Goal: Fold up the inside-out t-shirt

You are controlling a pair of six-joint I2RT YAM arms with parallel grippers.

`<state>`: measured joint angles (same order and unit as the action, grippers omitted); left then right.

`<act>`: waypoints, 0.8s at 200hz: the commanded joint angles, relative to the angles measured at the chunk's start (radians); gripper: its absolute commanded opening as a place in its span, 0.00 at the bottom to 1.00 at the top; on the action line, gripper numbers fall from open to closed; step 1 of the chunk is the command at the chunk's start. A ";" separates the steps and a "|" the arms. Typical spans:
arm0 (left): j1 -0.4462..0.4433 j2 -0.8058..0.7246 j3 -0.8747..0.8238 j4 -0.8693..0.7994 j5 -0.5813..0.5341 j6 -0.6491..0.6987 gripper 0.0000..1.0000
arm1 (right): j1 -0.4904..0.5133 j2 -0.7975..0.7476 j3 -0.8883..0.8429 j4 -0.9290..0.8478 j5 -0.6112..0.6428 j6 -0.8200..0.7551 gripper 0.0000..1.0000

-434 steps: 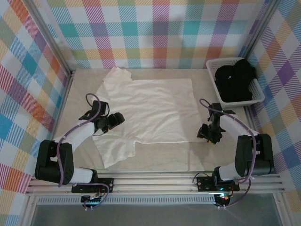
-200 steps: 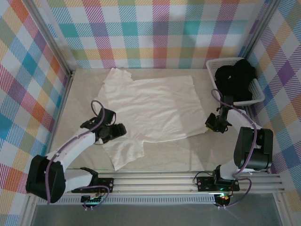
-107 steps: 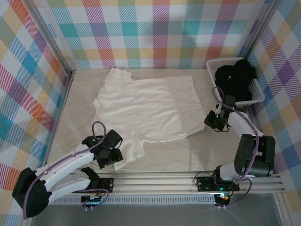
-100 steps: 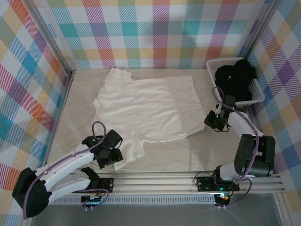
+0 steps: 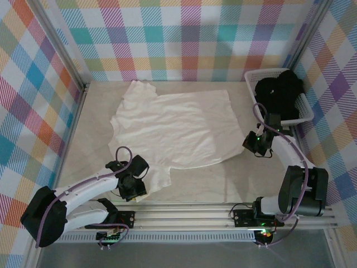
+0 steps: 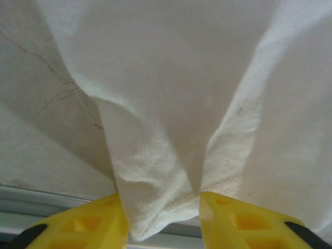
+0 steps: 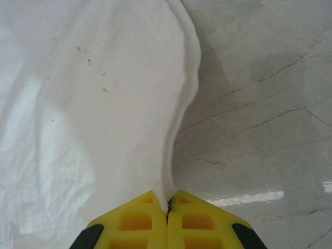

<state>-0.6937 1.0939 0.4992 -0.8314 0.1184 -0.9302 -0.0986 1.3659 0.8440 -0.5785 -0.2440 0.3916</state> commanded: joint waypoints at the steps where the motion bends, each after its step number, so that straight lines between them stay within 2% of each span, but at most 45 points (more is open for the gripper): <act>1: -0.013 0.014 -0.029 0.025 0.018 0.013 0.31 | 0.004 -0.019 -0.016 -0.022 0.012 -0.005 0.00; 38: -0.006 -0.006 0.043 -0.027 -0.043 0.057 0.07 | 0.004 -0.042 -0.054 -0.025 0.037 -0.002 0.00; 54: 0.041 -0.060 0.103 -0.074 -0.046 0.091 0.00 | 0.003 -0.075 -0.075 -0.033 0.067 0.003 0.00; 70: 0.149 -0.123 0.149 -0.110 -0.018 0.140 0.00 | 0.001 -0.098 -0.097 -0.026 0.108 0.007 0.00; 90: 0.337 -0.182 0.195 -0.092 0.096 0.211 0.00 | -0.002 -0.079 -0.073 -0.023 0.114 0.004 0.00; 114: 0.513 -0.146 0.286 -0.057 0.196 0.305 0.00 | -0.001 -0.029 0.004 -0.019 0.093 0.002 0.00; 139: 0.619 -0.057 0.391 -0.024 0.226 0.389 0.00 | 0.000 0.039 0.077 -0.007 0.082 -0.005 0.01; 160: 0.668 0.035 0.473 0.026 0.230 0.427 0.00 | 0.000 0.104 0.129 0.002 0.087 -0.020 0.02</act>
<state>-0.0780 1.0515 0.8867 -0.8680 0.2996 -0.6056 -0.0986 1.4120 0.9066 -0.5938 -0.1543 0.3904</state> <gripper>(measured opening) 0.048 0.040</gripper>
